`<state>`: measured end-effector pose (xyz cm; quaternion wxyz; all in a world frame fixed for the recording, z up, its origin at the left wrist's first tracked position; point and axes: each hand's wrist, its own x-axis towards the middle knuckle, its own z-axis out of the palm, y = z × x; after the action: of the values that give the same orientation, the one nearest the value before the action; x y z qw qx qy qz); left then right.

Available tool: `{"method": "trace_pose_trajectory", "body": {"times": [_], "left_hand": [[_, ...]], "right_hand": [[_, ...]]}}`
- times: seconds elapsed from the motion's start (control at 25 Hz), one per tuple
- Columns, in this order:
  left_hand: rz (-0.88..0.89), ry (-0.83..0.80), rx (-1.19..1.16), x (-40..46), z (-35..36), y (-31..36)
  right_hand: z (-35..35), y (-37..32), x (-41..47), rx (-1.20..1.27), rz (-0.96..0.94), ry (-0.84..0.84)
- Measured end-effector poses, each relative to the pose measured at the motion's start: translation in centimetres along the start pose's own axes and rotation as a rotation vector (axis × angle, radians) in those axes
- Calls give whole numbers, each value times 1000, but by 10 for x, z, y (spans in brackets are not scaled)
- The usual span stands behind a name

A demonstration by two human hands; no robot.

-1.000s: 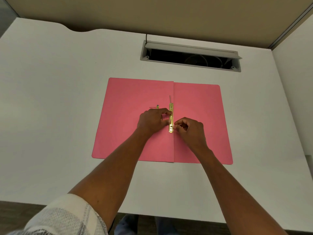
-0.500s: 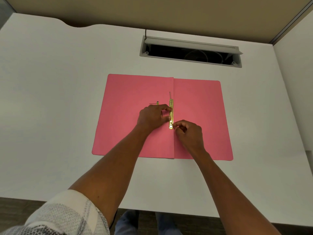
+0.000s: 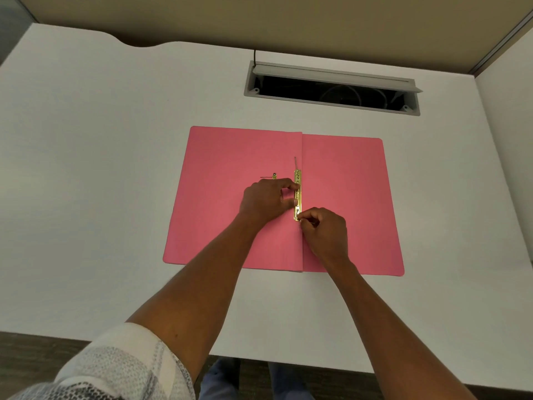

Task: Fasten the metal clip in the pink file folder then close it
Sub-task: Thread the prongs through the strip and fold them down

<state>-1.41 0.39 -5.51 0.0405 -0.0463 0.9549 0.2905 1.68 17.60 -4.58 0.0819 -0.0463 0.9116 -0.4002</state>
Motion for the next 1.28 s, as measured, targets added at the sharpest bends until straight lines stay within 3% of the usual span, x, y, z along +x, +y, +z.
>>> {"method": "trace_pose_trajectory", "body": {"times": [0.4,0.68,1.08,1.28], "left_hand": [[-13,-13,1,2,1,-1],[-9,-7,-4,2,1,-2],[6,-6,17,3,2,-3],[5,-3,20,4,3,-3]], "right_hand": [[-4,-4,2,-11,-32,-21],[1,-10,4,-285,-140,-41],[-3,-9,-1,-216,-90,19],[0,-11,-2,-407,-151,-21]]}}
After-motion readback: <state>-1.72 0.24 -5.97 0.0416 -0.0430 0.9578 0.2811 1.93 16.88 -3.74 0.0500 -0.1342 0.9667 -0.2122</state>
